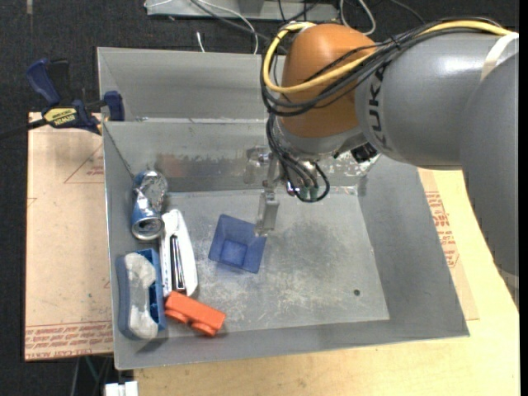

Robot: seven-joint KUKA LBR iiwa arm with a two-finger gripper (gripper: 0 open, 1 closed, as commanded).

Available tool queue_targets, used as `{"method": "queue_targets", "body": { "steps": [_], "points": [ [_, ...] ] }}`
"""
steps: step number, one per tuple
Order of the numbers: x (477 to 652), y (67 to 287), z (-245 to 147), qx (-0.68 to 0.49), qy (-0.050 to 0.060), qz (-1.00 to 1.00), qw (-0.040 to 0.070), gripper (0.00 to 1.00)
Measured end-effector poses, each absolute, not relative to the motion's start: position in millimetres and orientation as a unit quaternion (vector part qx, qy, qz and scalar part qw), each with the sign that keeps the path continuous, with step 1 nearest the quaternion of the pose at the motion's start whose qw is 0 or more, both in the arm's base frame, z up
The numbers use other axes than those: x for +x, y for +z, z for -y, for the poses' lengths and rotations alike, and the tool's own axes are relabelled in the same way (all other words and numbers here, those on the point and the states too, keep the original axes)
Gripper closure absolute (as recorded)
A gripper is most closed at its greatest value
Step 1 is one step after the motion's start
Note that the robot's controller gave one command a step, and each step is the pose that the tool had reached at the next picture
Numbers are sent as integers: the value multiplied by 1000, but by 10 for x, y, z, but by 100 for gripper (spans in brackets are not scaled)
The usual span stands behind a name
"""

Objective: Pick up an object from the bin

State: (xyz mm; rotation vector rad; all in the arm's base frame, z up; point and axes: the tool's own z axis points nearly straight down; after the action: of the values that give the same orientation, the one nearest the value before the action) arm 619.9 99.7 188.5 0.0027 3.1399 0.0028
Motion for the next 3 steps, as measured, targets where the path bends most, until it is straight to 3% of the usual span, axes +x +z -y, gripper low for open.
{"method": "queue_targets", "body": {
  "steps": [1, 2, 3],
  "points": [
    [6199, 1885, -998, 1, 1, -1000, 1, 0],
    [6147, 1181, -1264, -48, 1, -999, -1, 0],
    [5998, 1215, -1257, -59, 1, -998, 6, 0]
  ]
}}
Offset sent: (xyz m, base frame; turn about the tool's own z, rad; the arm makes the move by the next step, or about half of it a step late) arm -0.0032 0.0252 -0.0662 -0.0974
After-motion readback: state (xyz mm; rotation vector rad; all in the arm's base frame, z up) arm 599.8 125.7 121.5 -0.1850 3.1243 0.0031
